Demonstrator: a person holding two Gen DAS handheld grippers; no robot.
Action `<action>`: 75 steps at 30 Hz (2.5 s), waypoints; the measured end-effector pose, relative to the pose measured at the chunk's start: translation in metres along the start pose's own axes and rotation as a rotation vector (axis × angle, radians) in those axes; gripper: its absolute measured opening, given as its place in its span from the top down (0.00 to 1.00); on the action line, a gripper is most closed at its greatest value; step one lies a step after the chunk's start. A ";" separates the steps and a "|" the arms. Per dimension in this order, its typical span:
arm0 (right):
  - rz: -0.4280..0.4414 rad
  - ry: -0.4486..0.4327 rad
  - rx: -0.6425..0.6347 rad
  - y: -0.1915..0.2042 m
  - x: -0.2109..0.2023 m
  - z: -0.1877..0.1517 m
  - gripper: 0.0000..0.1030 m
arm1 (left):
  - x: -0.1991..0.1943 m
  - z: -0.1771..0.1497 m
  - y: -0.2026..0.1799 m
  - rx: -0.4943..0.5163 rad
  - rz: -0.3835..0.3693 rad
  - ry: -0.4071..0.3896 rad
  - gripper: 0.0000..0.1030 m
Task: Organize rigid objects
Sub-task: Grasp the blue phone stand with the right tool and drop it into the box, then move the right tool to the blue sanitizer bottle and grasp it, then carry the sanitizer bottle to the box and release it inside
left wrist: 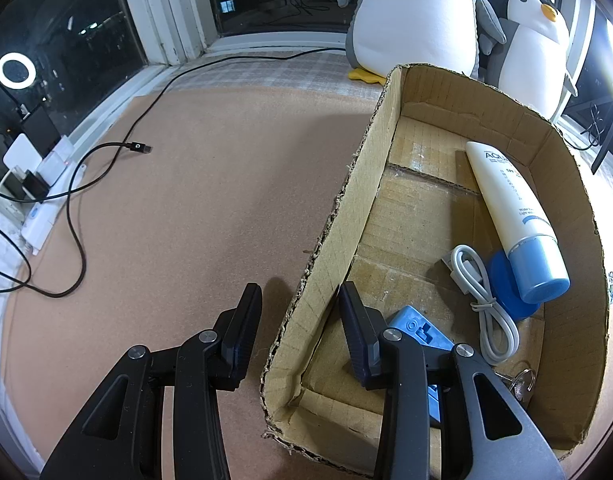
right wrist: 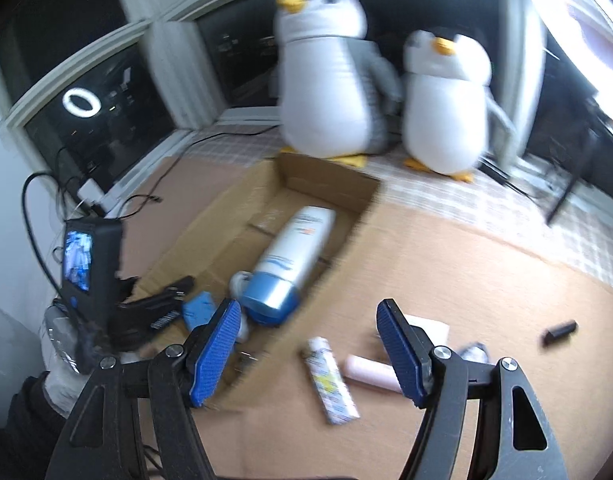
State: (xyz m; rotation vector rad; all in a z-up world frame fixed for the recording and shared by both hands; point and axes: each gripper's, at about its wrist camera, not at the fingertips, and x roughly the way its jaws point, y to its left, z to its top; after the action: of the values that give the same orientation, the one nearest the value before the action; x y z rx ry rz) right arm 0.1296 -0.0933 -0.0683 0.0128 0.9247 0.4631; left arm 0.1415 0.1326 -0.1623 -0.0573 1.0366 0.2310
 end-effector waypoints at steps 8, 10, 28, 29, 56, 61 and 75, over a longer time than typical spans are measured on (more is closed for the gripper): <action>-0.126 0.057 0.241 -0.084 -0.001 -0.022 0.35 | 0.000 0.000 0.000 0.000 0.000 0.000 0.63; -0.137 0.081 0.305 -0.102 0.003 -0.028 0.35 | 0.000 0.000 0.000 0.000 -0.001 0.000 0.63; -0.175 0.220 0.437 -0.138 0.046 -0.039 0.53 | 0.000 0.000 0.000 -0.001 -0.001 0.000 0.63; -0.180 0.225 0.432 -0.137 0.048 -0.039 0.53 | 0.000 0.000 0.000 -0.001 -0.001 0.000 0.63; -0.250 0.271 0.175 -0.131 0.059 -0.041 0.76 | 0.000 0.000 0.000 -0.002 -0.002 0.000 0.63; -0.254 0.265 0.157 -0.131 0.062 -0.039 0.77 | 0.000 0.000 0.001 -0.002 -0.002 0.000 0.63; -0.198 0.158 0.164 -0.114 0.032 -0.024 0.77 | -0.001 0.000 0.001 -0.003 -0.002 0.000 0.63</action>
State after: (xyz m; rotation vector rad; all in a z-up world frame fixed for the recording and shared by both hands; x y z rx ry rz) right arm 0.1706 -0.1876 -0.1311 0.0335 1.1059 0.2063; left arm 0.1413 0.1335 -0.1616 -0.0609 1.0361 0.2304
